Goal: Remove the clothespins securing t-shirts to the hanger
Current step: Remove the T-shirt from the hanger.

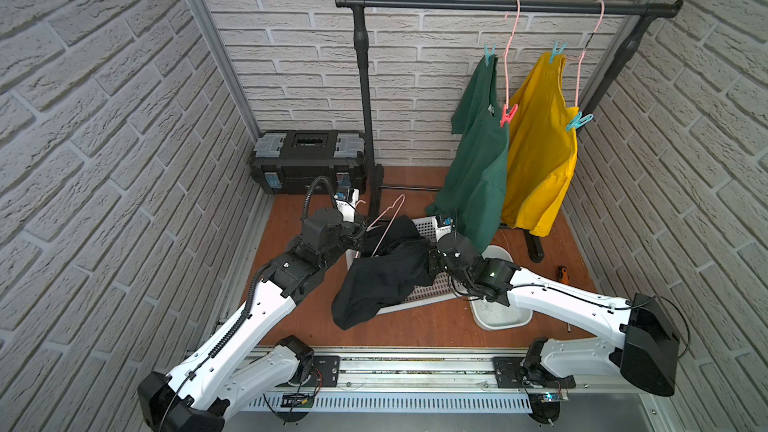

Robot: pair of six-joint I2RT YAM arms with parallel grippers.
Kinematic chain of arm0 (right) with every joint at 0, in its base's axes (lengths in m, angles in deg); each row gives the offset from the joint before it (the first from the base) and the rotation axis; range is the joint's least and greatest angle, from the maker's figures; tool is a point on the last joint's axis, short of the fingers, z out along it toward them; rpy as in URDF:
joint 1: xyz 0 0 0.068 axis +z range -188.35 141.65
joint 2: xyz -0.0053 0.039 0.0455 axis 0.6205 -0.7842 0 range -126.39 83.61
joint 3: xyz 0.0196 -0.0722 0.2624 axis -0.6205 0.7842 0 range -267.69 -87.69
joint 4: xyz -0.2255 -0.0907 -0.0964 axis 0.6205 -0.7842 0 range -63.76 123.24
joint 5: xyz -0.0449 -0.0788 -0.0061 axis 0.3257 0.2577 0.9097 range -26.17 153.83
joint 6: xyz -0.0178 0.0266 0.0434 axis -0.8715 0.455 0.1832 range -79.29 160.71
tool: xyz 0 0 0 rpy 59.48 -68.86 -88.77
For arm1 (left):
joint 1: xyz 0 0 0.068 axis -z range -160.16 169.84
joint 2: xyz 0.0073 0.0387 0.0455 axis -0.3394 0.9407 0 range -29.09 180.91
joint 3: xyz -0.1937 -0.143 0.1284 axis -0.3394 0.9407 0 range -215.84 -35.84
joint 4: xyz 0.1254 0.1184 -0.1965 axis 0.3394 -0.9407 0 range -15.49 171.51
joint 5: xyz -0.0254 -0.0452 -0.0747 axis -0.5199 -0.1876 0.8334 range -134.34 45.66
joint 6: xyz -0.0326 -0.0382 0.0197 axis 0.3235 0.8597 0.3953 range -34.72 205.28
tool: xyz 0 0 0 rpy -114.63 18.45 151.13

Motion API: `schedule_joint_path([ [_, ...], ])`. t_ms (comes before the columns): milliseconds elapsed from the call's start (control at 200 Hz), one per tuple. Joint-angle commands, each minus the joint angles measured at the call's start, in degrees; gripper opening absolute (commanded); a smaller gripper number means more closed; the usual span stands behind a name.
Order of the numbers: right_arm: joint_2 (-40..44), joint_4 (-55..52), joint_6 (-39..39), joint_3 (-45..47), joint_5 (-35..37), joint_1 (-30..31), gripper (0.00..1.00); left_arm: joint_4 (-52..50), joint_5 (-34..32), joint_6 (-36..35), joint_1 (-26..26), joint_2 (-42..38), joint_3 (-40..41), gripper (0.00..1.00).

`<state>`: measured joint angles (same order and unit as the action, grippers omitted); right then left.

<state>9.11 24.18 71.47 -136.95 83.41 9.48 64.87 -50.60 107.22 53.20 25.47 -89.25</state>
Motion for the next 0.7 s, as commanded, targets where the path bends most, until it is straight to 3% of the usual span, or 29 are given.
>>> schedule_joint_path([
  [0,-0.1,-0.4,0.1,0.7,-5.2,-1.5,0.22,6.3,-0.3,1.3,-0.1,0.8,-1.5,0.00],
  [275,1.8,-0.9,-2.3,1.6,-8.0,-3.0,0.48,9.5,-1.6,2.0,0.8,4.5,-3.6,0.00],
  [455,7.8,2.6,-1.8,5.0,-10.4,-3.6,0.68,12.4,-1.6,2.0,1.8,6.8,-5.0,0.00],
  [695,10.9,2.4,-4.1,4.9,-13.0,-3.8,0.73,15.4,-3.3,0.8,3.2,9.7,-7.5,0.00],
])
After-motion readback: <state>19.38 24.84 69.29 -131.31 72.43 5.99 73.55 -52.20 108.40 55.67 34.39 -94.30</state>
